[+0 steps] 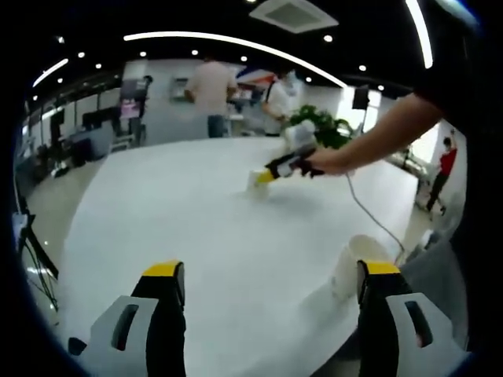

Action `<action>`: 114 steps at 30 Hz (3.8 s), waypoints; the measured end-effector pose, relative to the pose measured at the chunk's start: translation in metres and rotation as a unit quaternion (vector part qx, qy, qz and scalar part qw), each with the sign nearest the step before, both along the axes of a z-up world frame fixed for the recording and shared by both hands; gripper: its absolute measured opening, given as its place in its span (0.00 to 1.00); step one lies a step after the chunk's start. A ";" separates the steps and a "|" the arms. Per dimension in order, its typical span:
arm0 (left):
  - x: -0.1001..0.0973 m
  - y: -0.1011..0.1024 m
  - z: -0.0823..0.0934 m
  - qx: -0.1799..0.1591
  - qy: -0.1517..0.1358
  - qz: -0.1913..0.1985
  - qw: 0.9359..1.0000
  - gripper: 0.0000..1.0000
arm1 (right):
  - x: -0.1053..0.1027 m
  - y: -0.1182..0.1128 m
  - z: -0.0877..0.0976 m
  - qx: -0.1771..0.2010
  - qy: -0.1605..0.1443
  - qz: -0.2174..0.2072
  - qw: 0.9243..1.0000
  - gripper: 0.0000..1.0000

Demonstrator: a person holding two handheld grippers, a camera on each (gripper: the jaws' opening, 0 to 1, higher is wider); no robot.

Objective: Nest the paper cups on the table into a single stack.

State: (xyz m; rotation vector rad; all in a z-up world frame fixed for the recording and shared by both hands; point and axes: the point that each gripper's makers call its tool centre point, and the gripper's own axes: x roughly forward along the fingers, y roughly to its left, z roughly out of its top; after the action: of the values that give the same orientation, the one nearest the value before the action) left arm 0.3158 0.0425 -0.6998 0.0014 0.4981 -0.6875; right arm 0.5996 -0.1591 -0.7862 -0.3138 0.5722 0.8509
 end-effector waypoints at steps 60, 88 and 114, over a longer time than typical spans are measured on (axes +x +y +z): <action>0.004 -0.029 0.031 -0.021 -0.050 -0.046 0.998 0.90 | -0.081 -0.047 0.067 0.019 -0.038 -0.010 0.999 0.33; -0.005 -0.031 0.031 -0.034 -0.053 -0.055 0.997 0.90 | -0.182 -0.010 0.122 0.072 -0.050 0.053 0.995 0.33; -0.006 -0.048 0.043 -0.046 -0.058 -0.074 0.995 0.89 | -0.230 0.017 0.183 0.112 -0.087 0.089 0.986 0.33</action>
State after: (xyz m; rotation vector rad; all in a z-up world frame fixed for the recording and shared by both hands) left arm 0.3097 -0.0059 -0.6564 -0.0090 0.3568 -0.8499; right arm 0.3693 -0.1418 -0.6031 -0.2320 0.2850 1.0395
